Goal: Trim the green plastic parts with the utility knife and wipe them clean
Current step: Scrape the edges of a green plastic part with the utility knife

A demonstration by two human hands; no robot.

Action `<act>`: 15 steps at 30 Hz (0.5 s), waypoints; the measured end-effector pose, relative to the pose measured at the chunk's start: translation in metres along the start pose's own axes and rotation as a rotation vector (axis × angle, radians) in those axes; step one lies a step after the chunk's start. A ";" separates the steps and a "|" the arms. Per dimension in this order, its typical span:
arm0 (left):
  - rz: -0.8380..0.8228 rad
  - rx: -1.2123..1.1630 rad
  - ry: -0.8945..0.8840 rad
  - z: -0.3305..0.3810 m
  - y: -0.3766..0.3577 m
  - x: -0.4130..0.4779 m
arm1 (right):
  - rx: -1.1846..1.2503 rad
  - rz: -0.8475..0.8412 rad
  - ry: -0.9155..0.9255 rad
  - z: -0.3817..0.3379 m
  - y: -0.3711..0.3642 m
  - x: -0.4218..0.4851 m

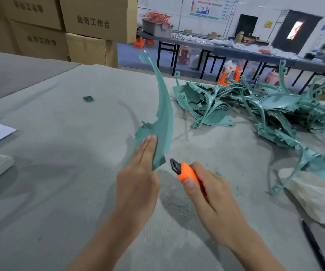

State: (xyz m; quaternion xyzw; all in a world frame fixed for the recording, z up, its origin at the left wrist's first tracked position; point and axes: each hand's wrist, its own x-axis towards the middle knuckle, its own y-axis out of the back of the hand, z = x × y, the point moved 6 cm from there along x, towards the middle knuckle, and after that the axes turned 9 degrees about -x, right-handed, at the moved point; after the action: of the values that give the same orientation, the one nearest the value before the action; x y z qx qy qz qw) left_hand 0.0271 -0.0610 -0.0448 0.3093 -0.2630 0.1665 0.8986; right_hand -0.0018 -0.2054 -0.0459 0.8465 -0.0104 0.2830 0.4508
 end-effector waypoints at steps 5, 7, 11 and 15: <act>-0.014 0.016 -0.002 0.002 -0.001 0.000 | 0.035 -0.004 0.017 -0.002 0.001 0.001; -0.013 0.021 -0.006 0.003 -0.001 0.000 | 0.062 -0.009 0.014 -0.001 0.001 0.002; -0.027 0.013 0.003 0.004 -0.002 -0.002 | 0.050 -0.004 -0.009 0.001 -0.001 0.002; -0.028 0.028 -0.027 0.007 -0.003 -0.005 | 0.005 0.025 -0.057 0.007 0.002 0.004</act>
State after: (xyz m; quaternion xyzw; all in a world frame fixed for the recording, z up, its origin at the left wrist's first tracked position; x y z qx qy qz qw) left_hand 0.0217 -0.0684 -0.0438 0.3277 -0.2686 0.1534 0.8927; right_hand 0.0040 -0.2110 -0.0451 0.8552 -0.0331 0.2642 0.4447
